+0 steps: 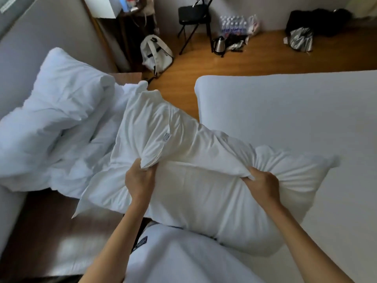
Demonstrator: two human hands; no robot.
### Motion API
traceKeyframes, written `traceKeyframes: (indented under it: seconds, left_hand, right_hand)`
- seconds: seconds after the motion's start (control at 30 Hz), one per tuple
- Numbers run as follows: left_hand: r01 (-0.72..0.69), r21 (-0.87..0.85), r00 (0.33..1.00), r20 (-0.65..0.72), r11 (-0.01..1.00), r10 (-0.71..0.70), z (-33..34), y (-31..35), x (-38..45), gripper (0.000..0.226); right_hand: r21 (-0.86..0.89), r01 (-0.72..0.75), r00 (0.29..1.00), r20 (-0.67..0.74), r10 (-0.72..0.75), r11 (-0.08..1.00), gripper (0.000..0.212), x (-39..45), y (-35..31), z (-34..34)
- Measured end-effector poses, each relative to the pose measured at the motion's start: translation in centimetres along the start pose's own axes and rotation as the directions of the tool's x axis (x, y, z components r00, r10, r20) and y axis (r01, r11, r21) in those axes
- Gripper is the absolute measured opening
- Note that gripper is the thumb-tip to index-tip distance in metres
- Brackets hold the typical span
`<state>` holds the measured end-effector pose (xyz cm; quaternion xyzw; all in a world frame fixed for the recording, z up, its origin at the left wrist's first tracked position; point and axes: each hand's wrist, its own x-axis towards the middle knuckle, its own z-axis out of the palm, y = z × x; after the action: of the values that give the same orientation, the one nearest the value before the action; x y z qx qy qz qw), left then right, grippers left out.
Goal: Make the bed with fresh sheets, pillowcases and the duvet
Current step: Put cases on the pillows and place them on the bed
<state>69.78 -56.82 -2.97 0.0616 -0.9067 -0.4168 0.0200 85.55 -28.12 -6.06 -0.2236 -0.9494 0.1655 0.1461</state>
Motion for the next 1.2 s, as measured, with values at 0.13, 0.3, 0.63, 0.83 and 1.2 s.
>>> traceKeyframes:
  seconds: [0.13, 0.3, 0.63, 0.83, 1.2]
  left_hand:
    - [-0.041, 0.036, 0.989, 0.143, 0.999, 0.035, 3.5, 1.8, 2.7, 0.040]
    - [-0.061, 0.100, 0.974, 0.225, 0.993, 0.037, 7.4, 3.8, 9.0, 0.042]
    - [-0.051, 0.056, 0.976, 0.214, 0.997, 0.038, 14.3, 10.1, 33.9, 0.049]
    - [0.019, -0.008, 0.991, 0.131, 1.000, -0.017, 15.9, 15.3, 48.8, 0.038]
    - [0.137, -0.046, 0.988, 0.083, 0.989, -0.133, 25.6, 20.1, 74.6, 0.036]
  right_hand:
    - [0.010, -0.155, 0.986, 0.062, 0.154, 0.988, 0.041, 0.4, 2.2, 1.0]
    - [0.033, -0.245, 0.966, 0.089, 0.241, 0.969, 0.039, 5.7, 2.9, 3.6]
    - [0.022, -0.219, 0.974, 0.059, 0.217, 0.976, 0.036, 33.2, -1.6, 11.5]
    - [-0.016, -0.098, 0.994, 0.044, 0.099, 0.995, 0.044, 50.8, -6.0, 13.4]
    - [0.017, 0.004, 0.994, 0.113, -0.006, 1.000, 0.057, 80.8, -9.8, 22.7]
